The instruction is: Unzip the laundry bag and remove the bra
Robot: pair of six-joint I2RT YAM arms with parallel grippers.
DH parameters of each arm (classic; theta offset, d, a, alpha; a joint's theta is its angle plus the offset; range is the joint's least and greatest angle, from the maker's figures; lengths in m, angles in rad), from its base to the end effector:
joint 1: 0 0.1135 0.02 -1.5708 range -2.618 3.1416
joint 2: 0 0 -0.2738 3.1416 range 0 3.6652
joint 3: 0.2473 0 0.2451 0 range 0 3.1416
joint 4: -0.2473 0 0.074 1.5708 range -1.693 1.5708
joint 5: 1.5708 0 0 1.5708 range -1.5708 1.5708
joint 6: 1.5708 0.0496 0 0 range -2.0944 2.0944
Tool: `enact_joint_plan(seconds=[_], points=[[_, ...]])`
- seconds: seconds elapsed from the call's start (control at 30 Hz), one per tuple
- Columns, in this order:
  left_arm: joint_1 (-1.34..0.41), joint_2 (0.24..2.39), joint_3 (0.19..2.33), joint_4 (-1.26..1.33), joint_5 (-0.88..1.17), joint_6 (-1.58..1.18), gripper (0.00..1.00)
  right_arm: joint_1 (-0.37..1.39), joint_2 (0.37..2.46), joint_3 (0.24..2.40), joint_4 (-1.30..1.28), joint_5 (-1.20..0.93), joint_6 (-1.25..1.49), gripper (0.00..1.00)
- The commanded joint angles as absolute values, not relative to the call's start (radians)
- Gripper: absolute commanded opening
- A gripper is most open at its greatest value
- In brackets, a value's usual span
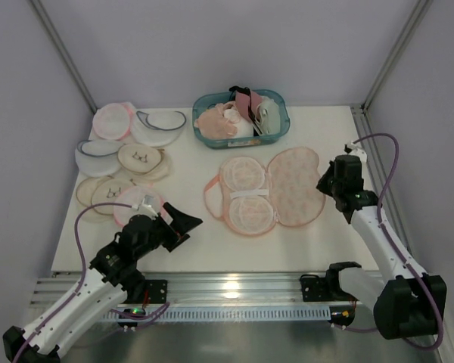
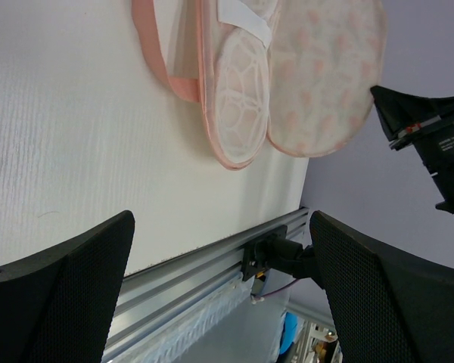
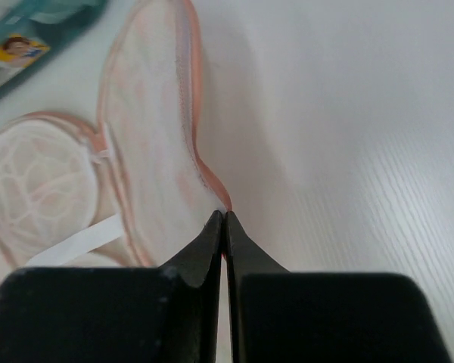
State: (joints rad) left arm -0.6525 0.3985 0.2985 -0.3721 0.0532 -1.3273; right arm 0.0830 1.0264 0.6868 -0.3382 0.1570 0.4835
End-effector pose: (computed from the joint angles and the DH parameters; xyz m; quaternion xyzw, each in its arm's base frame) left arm 0.0938 -0.0750 0.1995 -0.2691 0.8091 -0.4488 0.2675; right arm 0.2180 0.0103 0.2480 0.2121 0.8745 0.0524 0.4331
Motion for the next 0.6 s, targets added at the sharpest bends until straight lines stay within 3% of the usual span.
enact_joint_plan(seconds=[0.0,0.23,0.47,0.53,0.57], points=[[-0.649,0.388,0.299,-0.345,0.054,-1.328,0.99,0.097,1.02,0.793,-0.29,-0.1,0.362,0.04],[-0.65,0.362,0.301,-0.353,0.052,-1.331,0.99,0.223,1.149,0.867,-0.115,-0.556,0.338,0.04],[-0.649,0.325,0.308,-0.391,0.04,-1.331,0.99,0.467,1.36,0.994,-0.098,-0.655,0.281,0.04],[-0.65,0.305,0.31,-0.4,0.032,-1.332,1.0,0.509,1.426,1.014,-0.097,-0.676,0.269,0.1],[-0.65,0.301,0.31,-0.409,0.029,-1.333,0.99,0.537,1.449,1.022,-0.095,-0.731,0.262,0.21]])
